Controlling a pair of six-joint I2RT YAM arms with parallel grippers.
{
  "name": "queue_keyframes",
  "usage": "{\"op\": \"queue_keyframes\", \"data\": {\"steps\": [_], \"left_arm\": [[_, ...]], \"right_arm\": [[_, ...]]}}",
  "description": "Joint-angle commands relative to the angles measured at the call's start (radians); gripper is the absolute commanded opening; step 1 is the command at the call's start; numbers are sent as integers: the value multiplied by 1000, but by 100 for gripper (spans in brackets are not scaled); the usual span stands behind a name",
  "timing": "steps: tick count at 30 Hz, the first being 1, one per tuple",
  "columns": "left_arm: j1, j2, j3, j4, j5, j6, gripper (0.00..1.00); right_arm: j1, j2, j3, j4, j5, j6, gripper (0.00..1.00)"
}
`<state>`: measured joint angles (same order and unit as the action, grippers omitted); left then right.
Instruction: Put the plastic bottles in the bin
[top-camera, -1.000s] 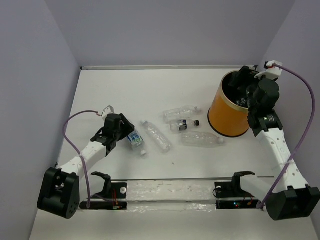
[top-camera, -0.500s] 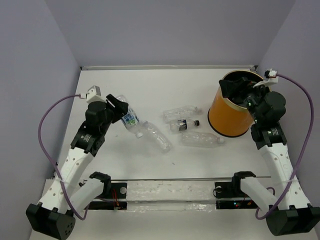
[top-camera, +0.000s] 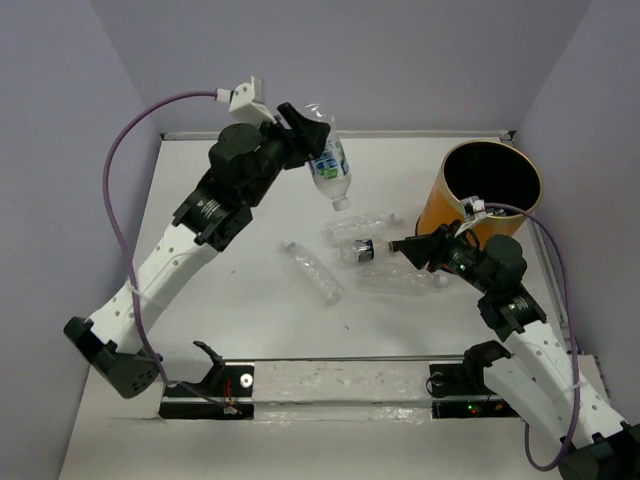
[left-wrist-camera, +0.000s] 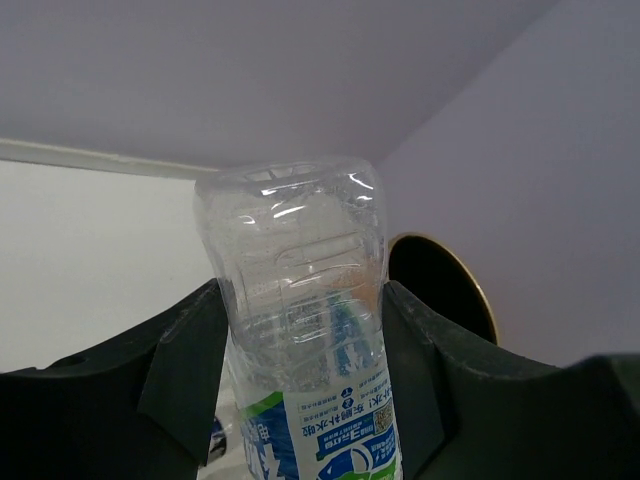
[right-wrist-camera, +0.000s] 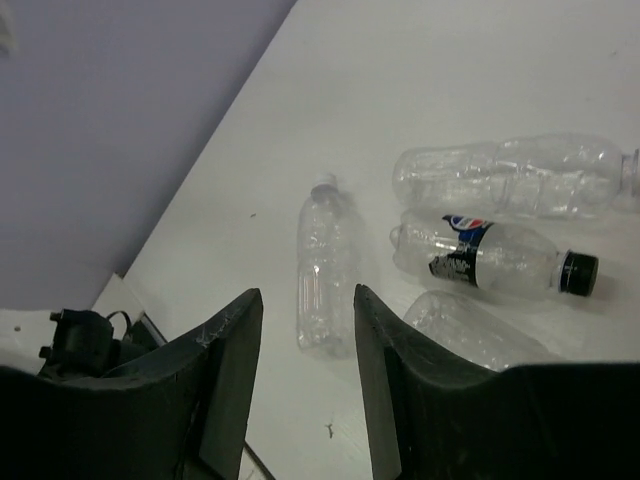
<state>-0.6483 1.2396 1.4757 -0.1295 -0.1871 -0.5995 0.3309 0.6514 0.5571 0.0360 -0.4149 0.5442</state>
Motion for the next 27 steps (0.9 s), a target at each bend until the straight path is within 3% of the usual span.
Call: {"op": "queue_keyframes", "data": {"steps": [1,5,13,20,22,27], "left_arm": [[-126,153,230,122,-109,112,4],[-189,396,511,188,-141,161,4],[-287,789,907,350,-189,217,5],[-330,948,957,612,-236,279,9],[-333,1009,986,665,-200,265,14],[-358,1110,1066,696,-157,296,20]], "right_arm": [[23,-67,-106,21,-103,39,47],[33,-130,-157,-13,-215,34,46],[42,-231,-258,-97,-334,17,36],[42,-292,-292,-122,-387,28,34],[42,-299,-293,-133,-387,28,34],[42,-323,-290,-151,-377,25,34]]}}
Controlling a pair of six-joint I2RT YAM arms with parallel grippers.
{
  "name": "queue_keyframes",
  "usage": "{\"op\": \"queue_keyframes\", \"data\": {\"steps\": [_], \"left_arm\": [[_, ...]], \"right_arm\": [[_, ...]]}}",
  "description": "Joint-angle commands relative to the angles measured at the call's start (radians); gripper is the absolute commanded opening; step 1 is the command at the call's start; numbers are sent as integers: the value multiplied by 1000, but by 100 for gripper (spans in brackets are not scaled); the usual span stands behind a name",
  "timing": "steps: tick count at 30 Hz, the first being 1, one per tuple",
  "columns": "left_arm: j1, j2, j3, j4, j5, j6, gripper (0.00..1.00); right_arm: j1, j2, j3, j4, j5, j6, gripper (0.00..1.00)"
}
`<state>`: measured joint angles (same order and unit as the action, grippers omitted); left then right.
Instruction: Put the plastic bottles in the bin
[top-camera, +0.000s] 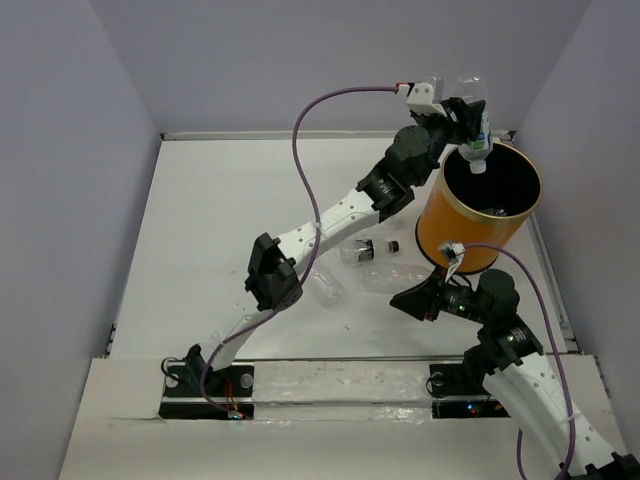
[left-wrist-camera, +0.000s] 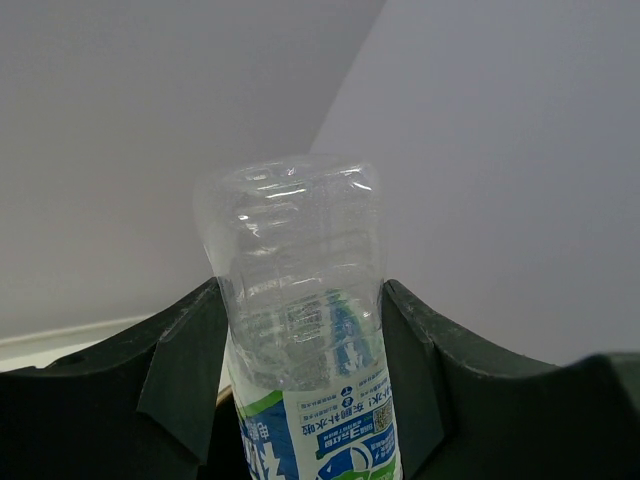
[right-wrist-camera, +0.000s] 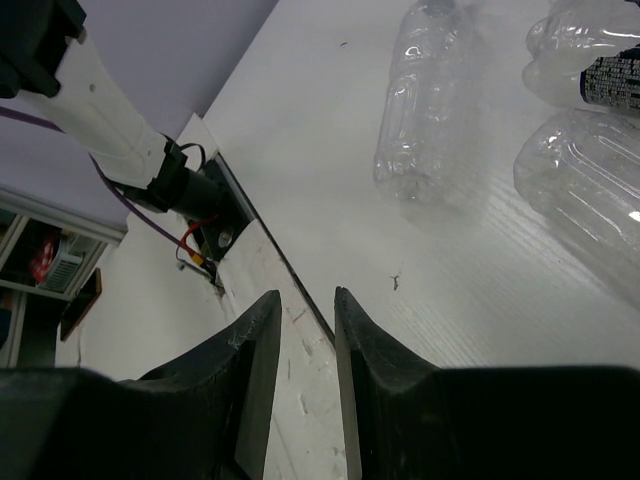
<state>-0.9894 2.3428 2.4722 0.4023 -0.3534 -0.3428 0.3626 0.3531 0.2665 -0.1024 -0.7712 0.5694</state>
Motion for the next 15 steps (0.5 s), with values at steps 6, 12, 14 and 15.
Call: {"op": "queue_keyframes", "data": {"steps": [6,12,14,15], "left_arm": [[-23,-34,-41,139,60,76,98],[-22,-213,-90,-52,27,189,99],[-22,-288,-152,-104,-7,212,99],[-23,-331,-241,-155,-27,215,99]], "right_arm": [[19,-34,4,-23,9,-9,35],[19,-16,20,-4,33,-19,49],[19,22,31,9,42,-25,57],[19,38,39,16,58,-28,66]]}}
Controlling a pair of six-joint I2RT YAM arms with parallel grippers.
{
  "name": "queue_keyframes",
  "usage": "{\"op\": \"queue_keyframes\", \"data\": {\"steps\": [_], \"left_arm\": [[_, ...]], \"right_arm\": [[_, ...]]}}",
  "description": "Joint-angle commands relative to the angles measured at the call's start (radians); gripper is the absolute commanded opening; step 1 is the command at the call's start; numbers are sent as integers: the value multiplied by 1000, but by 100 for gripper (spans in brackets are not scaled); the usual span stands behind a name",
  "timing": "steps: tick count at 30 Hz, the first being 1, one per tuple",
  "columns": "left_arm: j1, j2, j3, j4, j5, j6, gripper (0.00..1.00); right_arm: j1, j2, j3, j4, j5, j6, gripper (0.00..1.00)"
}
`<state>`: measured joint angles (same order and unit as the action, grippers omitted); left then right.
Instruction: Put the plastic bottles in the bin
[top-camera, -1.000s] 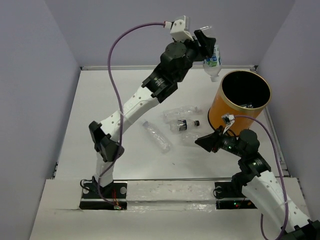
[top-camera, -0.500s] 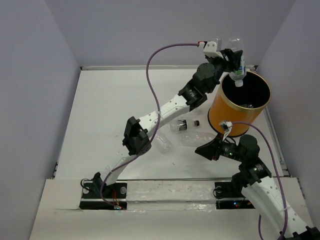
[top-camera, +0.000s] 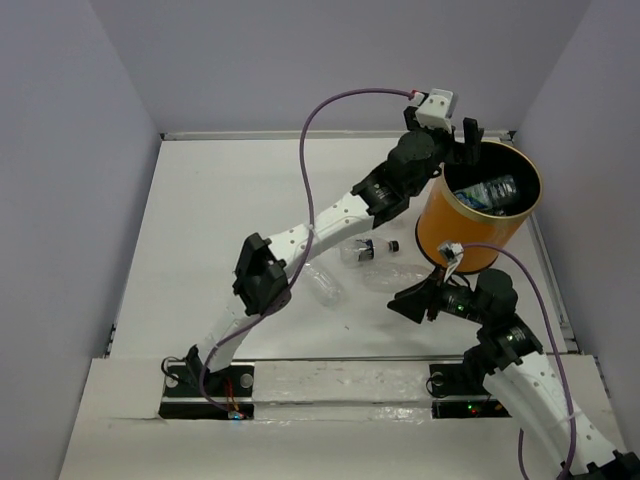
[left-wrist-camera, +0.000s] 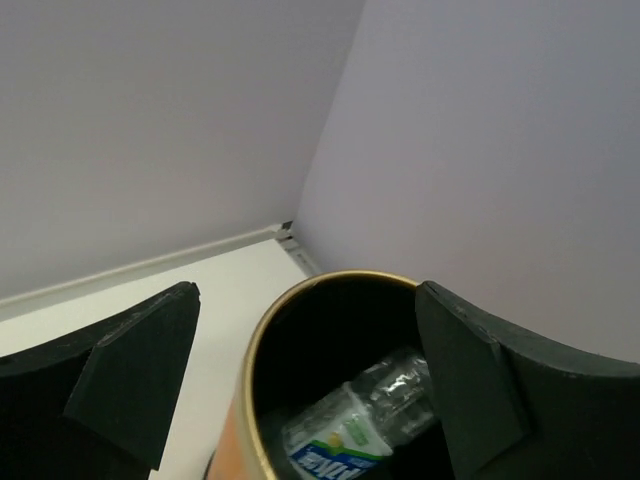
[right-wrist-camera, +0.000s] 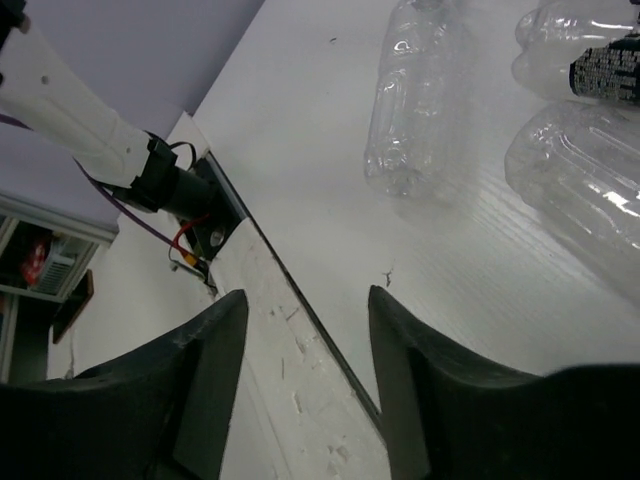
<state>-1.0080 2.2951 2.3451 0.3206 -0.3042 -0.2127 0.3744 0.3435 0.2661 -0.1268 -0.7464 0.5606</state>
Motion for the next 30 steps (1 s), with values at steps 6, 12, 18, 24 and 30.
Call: {"op": "queue_keyframes", "data": {"steps": [6,12,18,24,30], "left_arm": [[28,-670,-637,-205,-242,-23,99],[153,-998,-1083,-443,-250,-334,99],[241,-1192,-1386,-606,-155,-531,99],[284,-1201,-1523,-635,43,-625,99],[289,-1154,-1607,-525,109,-689,99]], "right_arm": [[8,236,133,164,76,-30,84],[82,452,235,230,180,-73,86],[250,640,370,130,471,-197,91],[259,700,433,-48,625,-280,100],[259,739,495,-160,703,-295,100]]}}
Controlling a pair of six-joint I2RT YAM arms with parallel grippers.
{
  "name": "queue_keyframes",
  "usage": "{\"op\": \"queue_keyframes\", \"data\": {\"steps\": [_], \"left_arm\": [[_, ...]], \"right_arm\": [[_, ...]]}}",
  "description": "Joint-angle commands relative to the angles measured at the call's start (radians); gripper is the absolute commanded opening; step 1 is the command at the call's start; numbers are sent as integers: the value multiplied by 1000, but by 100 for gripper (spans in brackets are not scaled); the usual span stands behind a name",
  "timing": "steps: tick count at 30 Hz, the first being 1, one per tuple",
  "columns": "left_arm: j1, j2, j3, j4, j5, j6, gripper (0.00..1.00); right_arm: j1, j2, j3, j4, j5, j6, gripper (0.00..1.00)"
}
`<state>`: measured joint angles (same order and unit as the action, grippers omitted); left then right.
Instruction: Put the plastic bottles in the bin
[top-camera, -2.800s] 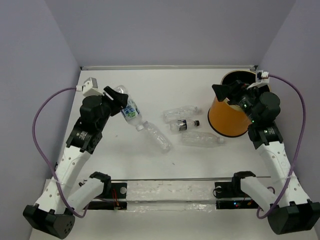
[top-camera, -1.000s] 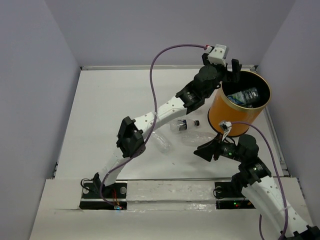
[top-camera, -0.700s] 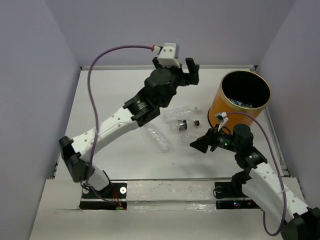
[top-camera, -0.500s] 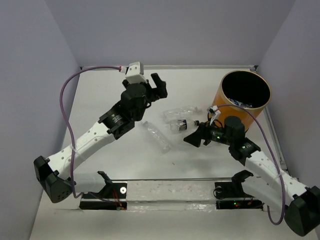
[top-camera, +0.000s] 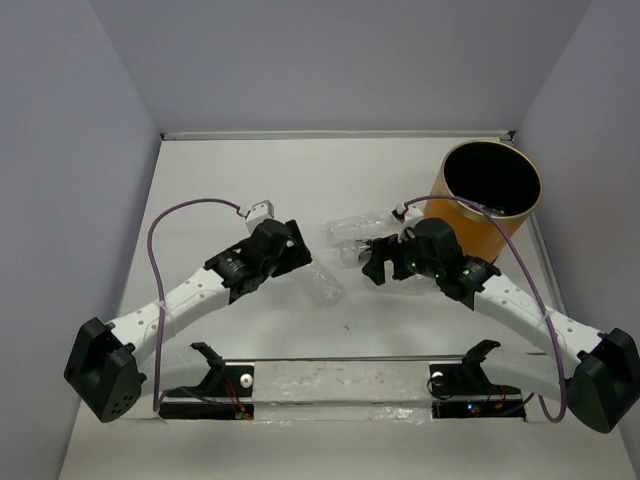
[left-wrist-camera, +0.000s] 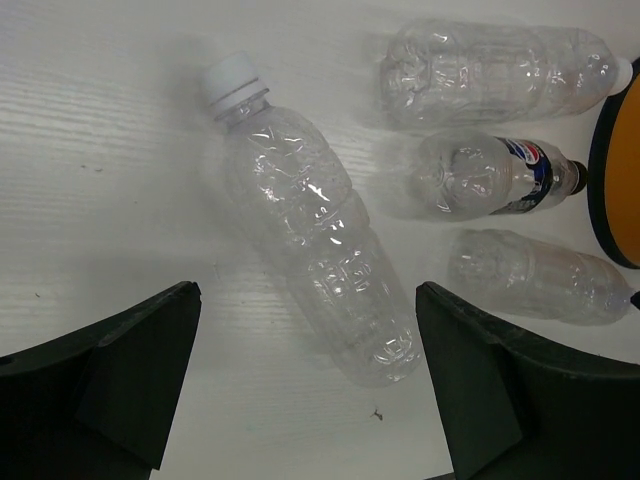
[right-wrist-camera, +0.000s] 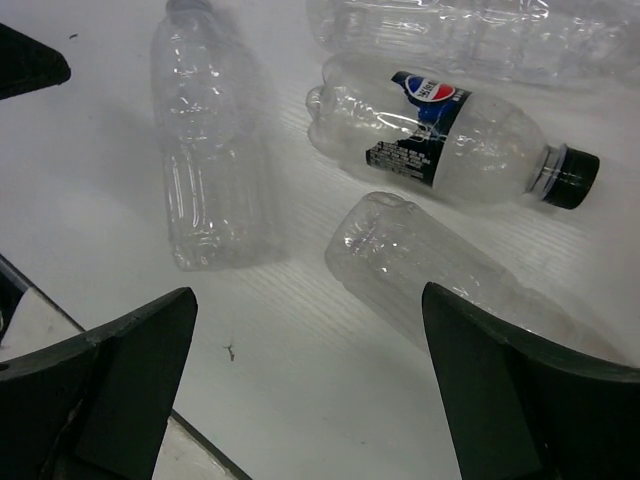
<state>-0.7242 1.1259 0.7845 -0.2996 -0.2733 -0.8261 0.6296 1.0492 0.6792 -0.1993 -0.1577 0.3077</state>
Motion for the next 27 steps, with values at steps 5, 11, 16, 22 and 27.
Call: {"op": "queue_keyframes", "data": {"steps": [5,11,16,22,27], "left_arm": [[9,99,-70,180,88,-97,99],[11,169,-94,292,95,-105,99],[20,247,-85,327,108,-85,99],[34,301,-113,375,98,-76,99],[49,350,-105,381,95,-42,98]], "right_arm": [[4,57,102,-155,199,-41,100],[4,100,160,-206,227,-73,100],[4,152,194,-229,193,-96,100],[4,250,214,-258,165,-101,100],[4,319,233,-267,165,-111,100]]}}
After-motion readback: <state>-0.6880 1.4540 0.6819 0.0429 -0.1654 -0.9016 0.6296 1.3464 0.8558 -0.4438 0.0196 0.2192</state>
